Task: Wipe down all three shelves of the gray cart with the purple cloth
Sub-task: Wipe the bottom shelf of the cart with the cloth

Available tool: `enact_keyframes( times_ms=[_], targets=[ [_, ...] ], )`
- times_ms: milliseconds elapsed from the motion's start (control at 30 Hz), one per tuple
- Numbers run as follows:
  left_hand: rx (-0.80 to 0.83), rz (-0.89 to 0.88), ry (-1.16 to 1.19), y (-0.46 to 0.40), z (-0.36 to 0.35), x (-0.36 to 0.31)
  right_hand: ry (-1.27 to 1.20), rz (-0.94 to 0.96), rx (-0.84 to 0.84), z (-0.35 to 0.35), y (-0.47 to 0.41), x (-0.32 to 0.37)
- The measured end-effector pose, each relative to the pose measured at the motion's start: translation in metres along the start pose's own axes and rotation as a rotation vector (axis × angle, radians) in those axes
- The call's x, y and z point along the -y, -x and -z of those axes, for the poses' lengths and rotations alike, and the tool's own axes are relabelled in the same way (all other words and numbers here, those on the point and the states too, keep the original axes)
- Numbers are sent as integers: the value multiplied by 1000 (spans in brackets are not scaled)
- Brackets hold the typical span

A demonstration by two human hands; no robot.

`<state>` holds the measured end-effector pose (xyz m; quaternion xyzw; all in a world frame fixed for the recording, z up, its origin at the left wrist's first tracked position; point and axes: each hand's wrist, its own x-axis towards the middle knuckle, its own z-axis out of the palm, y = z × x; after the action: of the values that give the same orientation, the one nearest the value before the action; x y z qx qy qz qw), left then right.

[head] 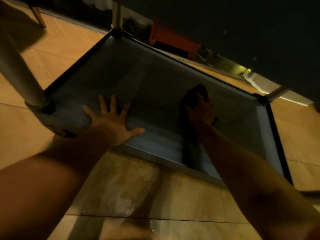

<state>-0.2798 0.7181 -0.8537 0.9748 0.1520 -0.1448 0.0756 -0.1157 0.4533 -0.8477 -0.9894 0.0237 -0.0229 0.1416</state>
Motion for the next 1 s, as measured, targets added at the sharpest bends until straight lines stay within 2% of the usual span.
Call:
enact_keyframes(
  times_ms=[100,200,300,367,500,633,800,900,1000],
  targets=[
    [14,38,-36,0,-8,4,-211,55,-65,0,2,41],
    [1,29,-12,0,-8,3,-260,342,-19,-13,21,132],
    [-20,87,9,3,-10,6,-92,605,68,-50,49,210],
    [12,113,-7,3,-8,6,55,636,122,-69,53,220],
    [47,116,-5,4,-3,3,103,534,39,-66,39,171],
    [100,115,8,5,2,0,129,335,6,-38,24,97],
    [147,161,-18,7,9,-4,200,62,-37,15,21,-37],
    [132,161,-34,9,9,-7,162,-109,-71,44,43,-127],
    [137,147,-7,9,7,-8,251,-276,-87,62,62,-181]
  ],
)
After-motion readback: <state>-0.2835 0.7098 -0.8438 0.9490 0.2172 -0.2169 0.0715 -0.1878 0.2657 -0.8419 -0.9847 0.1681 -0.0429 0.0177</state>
